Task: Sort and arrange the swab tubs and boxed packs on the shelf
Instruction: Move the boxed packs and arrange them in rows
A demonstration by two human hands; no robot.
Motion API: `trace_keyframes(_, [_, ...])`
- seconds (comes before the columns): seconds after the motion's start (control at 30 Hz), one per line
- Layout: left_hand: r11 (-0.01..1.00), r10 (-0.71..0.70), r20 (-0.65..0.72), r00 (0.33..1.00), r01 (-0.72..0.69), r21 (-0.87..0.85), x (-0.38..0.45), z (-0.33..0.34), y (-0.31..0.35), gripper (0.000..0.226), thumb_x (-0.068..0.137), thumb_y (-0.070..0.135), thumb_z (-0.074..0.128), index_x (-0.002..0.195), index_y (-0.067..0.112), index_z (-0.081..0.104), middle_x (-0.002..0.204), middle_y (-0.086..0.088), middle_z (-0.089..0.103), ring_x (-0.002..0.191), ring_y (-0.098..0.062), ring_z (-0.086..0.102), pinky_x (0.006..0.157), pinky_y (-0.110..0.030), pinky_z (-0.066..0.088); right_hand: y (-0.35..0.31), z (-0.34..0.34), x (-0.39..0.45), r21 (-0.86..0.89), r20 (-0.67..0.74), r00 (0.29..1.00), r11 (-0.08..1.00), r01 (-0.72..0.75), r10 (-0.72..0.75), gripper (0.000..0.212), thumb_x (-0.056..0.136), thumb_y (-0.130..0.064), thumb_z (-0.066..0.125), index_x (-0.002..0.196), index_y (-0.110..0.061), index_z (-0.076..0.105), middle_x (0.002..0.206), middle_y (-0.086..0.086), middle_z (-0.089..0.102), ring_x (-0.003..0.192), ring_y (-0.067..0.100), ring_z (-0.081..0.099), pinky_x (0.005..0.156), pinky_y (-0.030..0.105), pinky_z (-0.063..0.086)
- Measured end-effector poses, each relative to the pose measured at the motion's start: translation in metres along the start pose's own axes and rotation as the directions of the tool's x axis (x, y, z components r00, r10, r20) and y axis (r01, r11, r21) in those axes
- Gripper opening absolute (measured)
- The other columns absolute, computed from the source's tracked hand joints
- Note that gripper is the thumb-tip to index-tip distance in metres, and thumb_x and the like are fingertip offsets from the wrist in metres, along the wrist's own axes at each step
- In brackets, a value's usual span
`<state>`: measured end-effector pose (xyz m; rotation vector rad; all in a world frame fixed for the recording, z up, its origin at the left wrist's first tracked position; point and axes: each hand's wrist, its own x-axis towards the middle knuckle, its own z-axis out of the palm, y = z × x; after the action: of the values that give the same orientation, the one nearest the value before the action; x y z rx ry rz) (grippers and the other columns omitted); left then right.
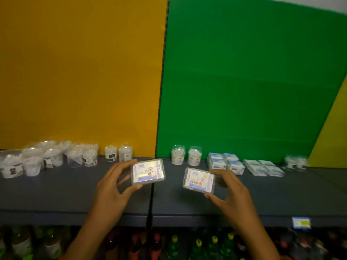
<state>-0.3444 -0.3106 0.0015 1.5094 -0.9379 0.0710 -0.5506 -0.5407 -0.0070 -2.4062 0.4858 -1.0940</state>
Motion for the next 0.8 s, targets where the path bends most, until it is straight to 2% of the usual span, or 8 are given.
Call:
trace_keyframes(0.1, [0.999, 0.001, 0.007, 1.000, -0.001, -0.037, -0.017, 0.032, 0.020, 0.059, 0.075, -0.002, 0.074, 0.122, 0.031, 0.058, 0.129, 0.012, 0.057, 0.114, 0.003, 0.056, 0.091, -0.014, 0.050, 0.015, -0.042, -0.020, -0.044, -0.026, 1.000, 0.999, -0.010, 0.009, 0.061, 0.071, -0.018, 0.087, 0.122, -0.032, 0.057, 0.114, -0.016, 0.058, 0.104, -0.006, 0.055, 0.085, 0.008, 0.046])
trace_keyframes(0.2, [0.998, 0.007, 0.005, 1.000, -0.006, -0.067, -0.038, 0.066, 0.035, 0.057, 0.075, -0.002, 0.074, 0.121, 0.030, 0.059, 0.128, 0.012, 0.058, 0.116, -0.003, 0.057, 0.093, -0.020, 0.051, 0.031, -0.078, -0.040, -0.052, -0.033, 0.999, 0.999, -0.015, 0.014, 0.060, 0.073, -0.017, 0.085, 0.124, -0.031, 0.057, 0.115, -0.017, 0.057, 0.106, -0.007, 0.054, 0.085, 0.004, 0.042])
trace_keyframes(0.33, [0.993, -0.006, 0.061, 0.998, 0.013, -0.116, -0.055, 0.113, 0.053, 0.057, 0.076, -0.003, 0.073, 0.119, 0.032, 0.060, 0.125, 0.012, 0.060, 0.115, 0.002, 0.056, 0.091, -0.015, 0.050, 0.058, -0.122, -0.062, -0.091, -0.044, 0.999, 0.995, -0.036, 0.032, 0.059, 0.075, -0.019, 0.084, 0.125, -0.032, 0.055, 0.117, -0.014, 0.056, 0.106, 0.001, 0.057, 0.088, 0.016, 0.049])
trace_keyframes(0.47, [0.993, -0.015, 0.110, 0.994, 0.027, -0.114, -0.058, 0.155, 0.065, 0.058, 0.076, -0.003, 0.073, 0.121, 0.031, 0.059, 0.125, 0.012, 0.060, 0.113, 0.005, 0.056, 0.091, -0.016, 0.051, 0.081, -0.162, -0.073, -0.137, -0.060, 0.997, 0.989, -0.063, 0.055, 0.058, 0.076, -0.019, 0.083, 0.125, -0.030, 0.055, 0.120, -0.013, 0.055, 0.107, 0.001, 0.057, 0.089, 0.019, 0.051])
trace_keyframes(0.63, [0.995, 0.013, 0.169, 0.986, 0.004, -0.096, -0.049, 0.199, 0.070, 0.059, 0.075, -0.002, 0.075, 0.123, 0.029, 0.059, 0.125, 0.010, 0.060, 0.112, 0.004, 0.057, 0.090, -0.014, 0.050, 0.107, -0.194, -0.077, -0.174, -0.103, 0.991, 0.979, -0.103, 0.086, 0.057, 0.077, -0.018, 0.082, 0.126, -0.030, 0.054, 0.121, -0.014, 0.054, 0.106, -0.001, 0.055, 0.084, 0.004, 0.043])
trace_keyframes(0.8, [0.988, 0.002, 0.215, 0.977, 0.030, -0.149, -0.028, 0.248, 0.064, 0.059, 0.073, 0.001, 0.077, 0.121, 0.031, 0.059, 0.123, 0.012, 0.063, 0.111, 0.001, 0.059, 0.093, -0.024, 0.052, 0.142, -0.202, -0.078, -0.171, -0.122, 0.984, 0.974, -0.149, 0.129, 0.059, 0.076, -0.016, 0.082, 0.126, -0.029, 0.053, 0.122, -0.015, 0.054, 0.112, -0.012, 0.050, 0.087, 0.002, 0.038])
